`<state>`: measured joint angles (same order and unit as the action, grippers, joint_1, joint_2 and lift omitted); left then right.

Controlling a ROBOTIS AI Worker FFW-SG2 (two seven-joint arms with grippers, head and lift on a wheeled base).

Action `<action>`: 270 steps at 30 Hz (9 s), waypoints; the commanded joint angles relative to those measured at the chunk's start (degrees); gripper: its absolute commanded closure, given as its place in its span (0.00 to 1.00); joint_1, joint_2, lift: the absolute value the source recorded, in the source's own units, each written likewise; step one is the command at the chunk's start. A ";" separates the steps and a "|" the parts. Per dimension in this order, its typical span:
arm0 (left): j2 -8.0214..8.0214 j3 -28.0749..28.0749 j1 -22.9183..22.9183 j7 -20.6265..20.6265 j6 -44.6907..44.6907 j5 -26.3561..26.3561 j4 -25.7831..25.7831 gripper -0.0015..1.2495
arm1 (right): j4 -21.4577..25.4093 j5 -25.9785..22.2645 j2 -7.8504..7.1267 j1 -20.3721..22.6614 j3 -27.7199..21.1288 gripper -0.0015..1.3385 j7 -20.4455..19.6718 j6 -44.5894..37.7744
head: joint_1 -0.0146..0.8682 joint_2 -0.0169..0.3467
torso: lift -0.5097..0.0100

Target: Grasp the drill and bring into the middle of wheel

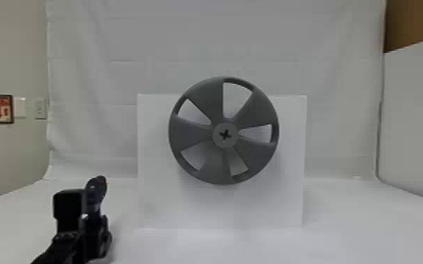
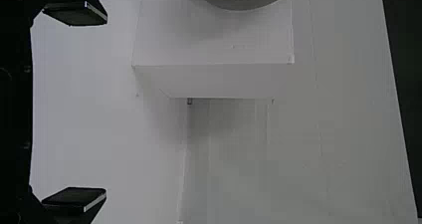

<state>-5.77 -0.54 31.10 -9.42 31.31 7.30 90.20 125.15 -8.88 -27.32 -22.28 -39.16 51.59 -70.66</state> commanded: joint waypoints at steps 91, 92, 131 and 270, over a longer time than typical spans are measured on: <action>-5.48 24.44 -0.16 -10.00 20.37 17.66 37.77 0.98 | 0.00 1.50 2.00 0.04 -2.33 0.06 0.00 0.53 | 0.08 0.13 | 0.21; -5.21 24.53 0.19 -10.00 20.20 17.66 37.15 0.98 | 0.00 1.50 2.00 0.13 -2.24 0.06 0.00 0.53 | 0.08 0.13 | 0.21; -2.14 25.59 4.93 -8.33 14.75 17.23 25.38 0.98 | 0.00 1.67 1.48 0.22 -1.36 0.06 0.00 0.35 | 0.08 0.13 | 0.21; -2.22 4.41 -2.80 7.14 5.43 8.96 10.70 0.98 | -0.53 2.38 2.35 0.48 -0.66 0.06 0.00 0.35 | 0.08 0.13 | 0.21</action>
<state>-8.09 4.03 28.65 -2.28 37.92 15.91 101.88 124.63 -6.62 -25.07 -21.80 -39.81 51.59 -70.31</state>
